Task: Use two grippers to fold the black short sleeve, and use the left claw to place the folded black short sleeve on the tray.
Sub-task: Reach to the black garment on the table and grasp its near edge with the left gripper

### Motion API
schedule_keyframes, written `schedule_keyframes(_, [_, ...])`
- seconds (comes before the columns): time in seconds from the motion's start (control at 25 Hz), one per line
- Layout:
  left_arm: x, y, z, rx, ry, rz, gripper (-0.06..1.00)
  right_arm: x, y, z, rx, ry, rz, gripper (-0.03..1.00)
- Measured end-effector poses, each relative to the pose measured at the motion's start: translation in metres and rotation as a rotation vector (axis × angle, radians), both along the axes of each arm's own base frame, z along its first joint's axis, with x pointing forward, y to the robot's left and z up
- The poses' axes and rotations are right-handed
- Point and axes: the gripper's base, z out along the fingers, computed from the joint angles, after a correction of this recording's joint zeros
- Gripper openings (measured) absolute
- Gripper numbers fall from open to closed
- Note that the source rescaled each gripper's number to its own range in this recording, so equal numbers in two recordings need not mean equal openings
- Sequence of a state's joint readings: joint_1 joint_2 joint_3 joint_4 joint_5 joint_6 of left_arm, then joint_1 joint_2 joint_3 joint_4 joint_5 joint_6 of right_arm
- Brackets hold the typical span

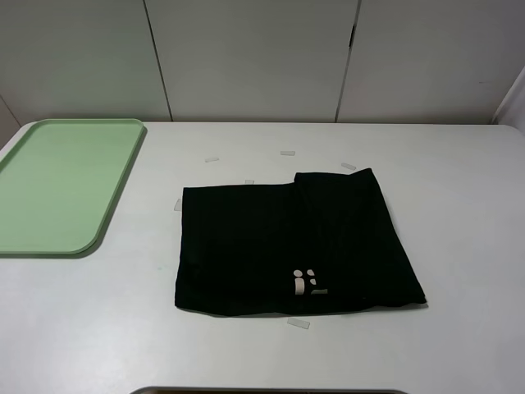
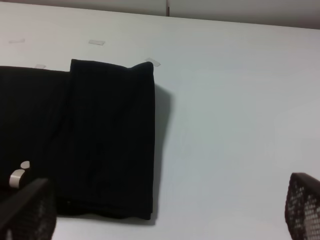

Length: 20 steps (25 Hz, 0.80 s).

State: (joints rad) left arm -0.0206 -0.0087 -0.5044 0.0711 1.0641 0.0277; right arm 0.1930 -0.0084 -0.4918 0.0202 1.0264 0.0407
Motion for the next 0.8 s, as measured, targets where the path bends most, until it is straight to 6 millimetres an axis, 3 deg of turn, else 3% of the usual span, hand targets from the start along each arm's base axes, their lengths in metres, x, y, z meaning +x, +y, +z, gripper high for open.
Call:
schedule_keyframes(0.52, [0.003,-0.002,0.003,-0.054,0.011,0.010,0.98,0.000,0.000,0.000,0.000,0.000,0.000,1.00])
schedule_keyframes(0.64, [0.022,-0.010,0.012,-0.153,0.050,-0.014,0.98,0.000,0.000,0.000,0.000,0.000,0.000,1.00])
schedule_keyframes(0.8, [0.064,-0.023,0.017,-0.286,0.142,-0.072,0.98,0.000,0.000,0.000,0.000,0.000,0.000,1.00])
